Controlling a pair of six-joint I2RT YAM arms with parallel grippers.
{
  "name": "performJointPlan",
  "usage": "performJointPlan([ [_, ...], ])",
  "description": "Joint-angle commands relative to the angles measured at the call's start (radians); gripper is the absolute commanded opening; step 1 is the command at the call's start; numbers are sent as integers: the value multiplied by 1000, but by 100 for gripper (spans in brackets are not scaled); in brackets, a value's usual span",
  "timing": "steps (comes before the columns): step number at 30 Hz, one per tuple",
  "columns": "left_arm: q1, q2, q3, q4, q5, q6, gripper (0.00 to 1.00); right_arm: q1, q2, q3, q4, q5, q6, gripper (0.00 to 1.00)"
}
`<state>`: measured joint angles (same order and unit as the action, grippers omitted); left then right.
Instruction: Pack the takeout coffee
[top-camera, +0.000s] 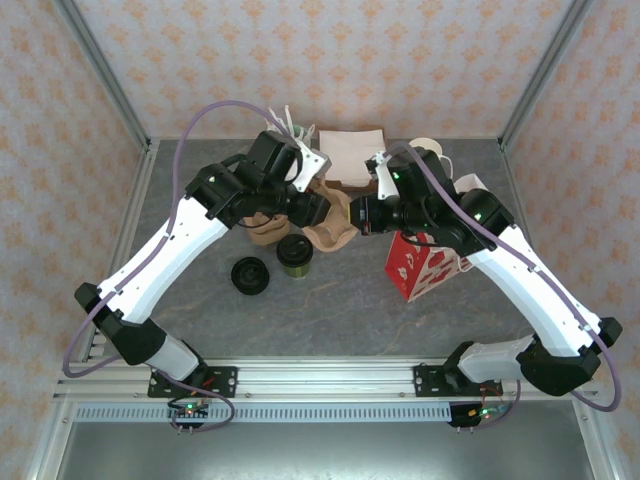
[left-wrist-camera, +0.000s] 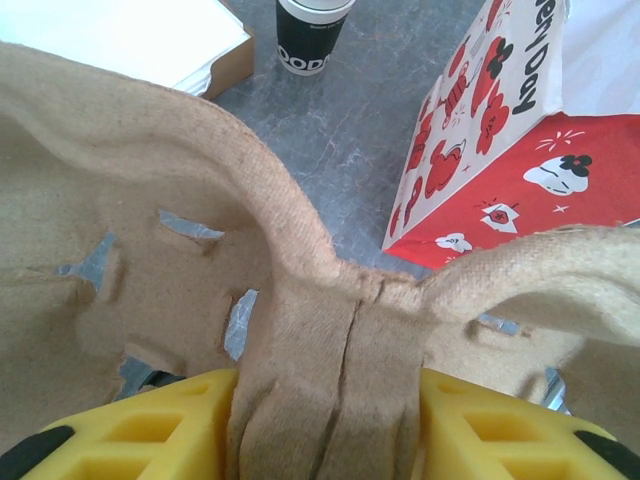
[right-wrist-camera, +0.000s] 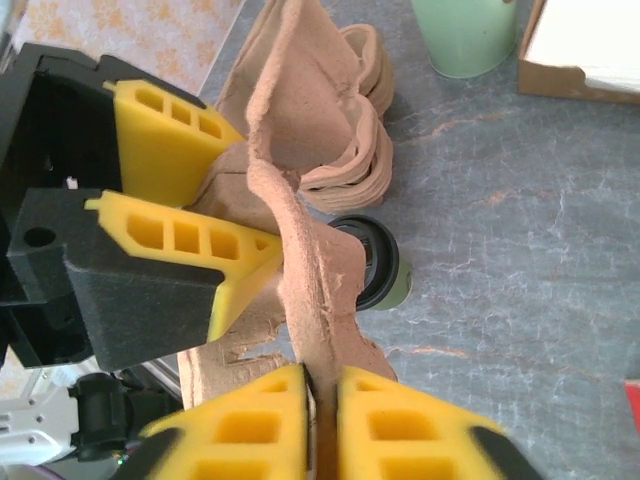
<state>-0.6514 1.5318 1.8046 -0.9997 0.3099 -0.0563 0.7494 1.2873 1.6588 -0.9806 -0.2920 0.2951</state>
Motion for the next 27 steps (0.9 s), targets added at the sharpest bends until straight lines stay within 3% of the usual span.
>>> performJointPlan([
  [1,22,-24,-2,29,4,-23,45,-2,-29,38,-64,100,19,36],
  [6,56,-21,-3,38,35,-47,44,-2,-92,82,-166,291,68,54],
  [14,80,-18,5,46,44,-46,44,-2,-259,41,-378,823,327,62],
  [17,81,-16,20,44,41,-36,44,-2,-310,-30,-459,937,453,63],
  [22,81,-11,44,45,50,-20,44,-35,-361,-164,-477,948,562,66],
  [27,81,-4,63,43,69,-12,44,-279,-362,-274,-328,651,486,66],
])
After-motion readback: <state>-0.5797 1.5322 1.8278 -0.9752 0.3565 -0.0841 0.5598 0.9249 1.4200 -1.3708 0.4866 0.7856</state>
